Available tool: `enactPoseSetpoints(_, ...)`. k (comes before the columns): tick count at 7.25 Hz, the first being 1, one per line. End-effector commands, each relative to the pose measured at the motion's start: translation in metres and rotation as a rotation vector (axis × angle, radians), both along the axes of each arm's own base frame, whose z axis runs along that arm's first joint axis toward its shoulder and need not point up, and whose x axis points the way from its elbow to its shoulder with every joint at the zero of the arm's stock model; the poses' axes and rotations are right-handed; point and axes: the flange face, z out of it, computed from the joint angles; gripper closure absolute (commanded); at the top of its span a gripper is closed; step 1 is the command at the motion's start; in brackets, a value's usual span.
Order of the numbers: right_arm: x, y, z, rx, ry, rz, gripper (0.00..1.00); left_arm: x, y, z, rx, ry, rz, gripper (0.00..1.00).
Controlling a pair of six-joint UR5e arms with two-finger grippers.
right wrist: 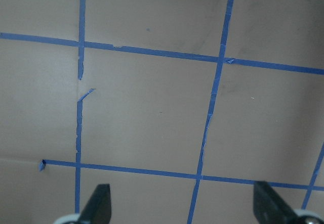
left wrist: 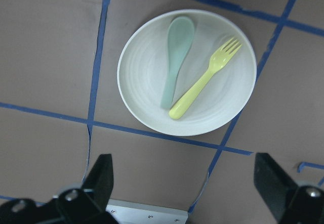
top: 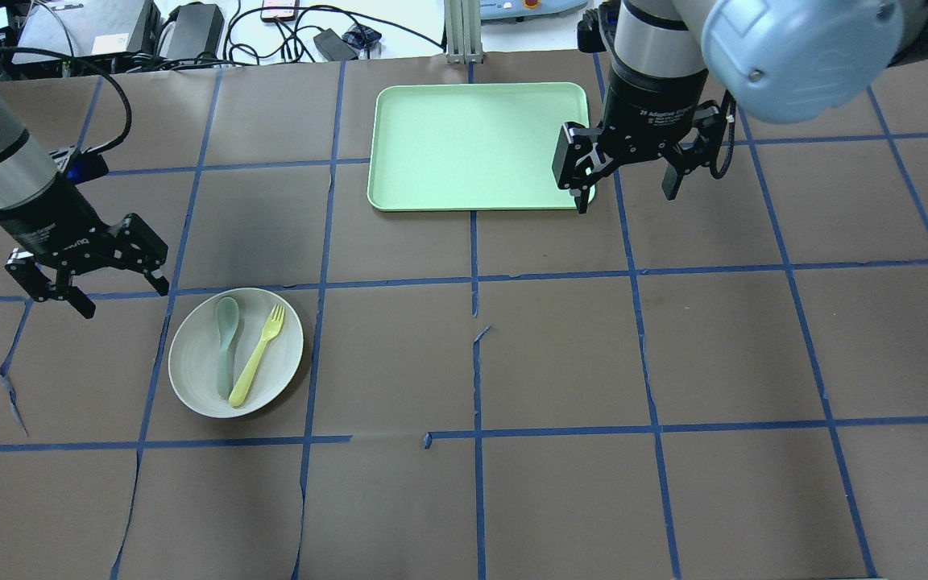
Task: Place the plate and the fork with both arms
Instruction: 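Move the left gripper down to the rim of the white plate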
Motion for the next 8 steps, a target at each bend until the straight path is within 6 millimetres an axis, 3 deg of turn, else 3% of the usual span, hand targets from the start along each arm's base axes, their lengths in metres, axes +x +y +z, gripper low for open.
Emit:
enactPoseSetpoints(1, 0.000, 0.000, -0.003, 0.006, 0.000, -0.002, 0.00, 0.022, 0.009, -0.056, -0.021, 0.012, -0.020, 0.00)
enactPoseSetpoints(2, 0.000, 0.000, -0.003, 0.006, -0.003, -0.002, 0.00, 0.021, 0.012, -0.087, -0.041, 0.003, -0.020, 0.00)
enactPoseSetpoints(3, 0.000, 0.000, -0.005, 0.010, 0.001, -0.002, 0.00, 0.019, 0.015, -0.115, -0.055, -0.004, -0.021, 0.10)
enactPoseSetpoints(4, 0.001, 0.001, -0.006, 0.015, -0.006, -0.003, 0.00, 0.018, 0.019, -0.138, -0.033, 0.008, -0.029, 0.10)
enactPoseSetpoints(7, 0.000, 0.001, -0.014, 0.029, 0.002, -0.004, 0.00, 0.019, 0.022, -0.158, 0.006, 0.038, -0.134, 0.11)
enactPoseSetpoints(8, 0.001, 0.002, -0.014, 0.027, 0.004, -0.002, 0.00, 0.020, 0.020, -0.159, 0.006, 0.039, -0.135, 0.36)
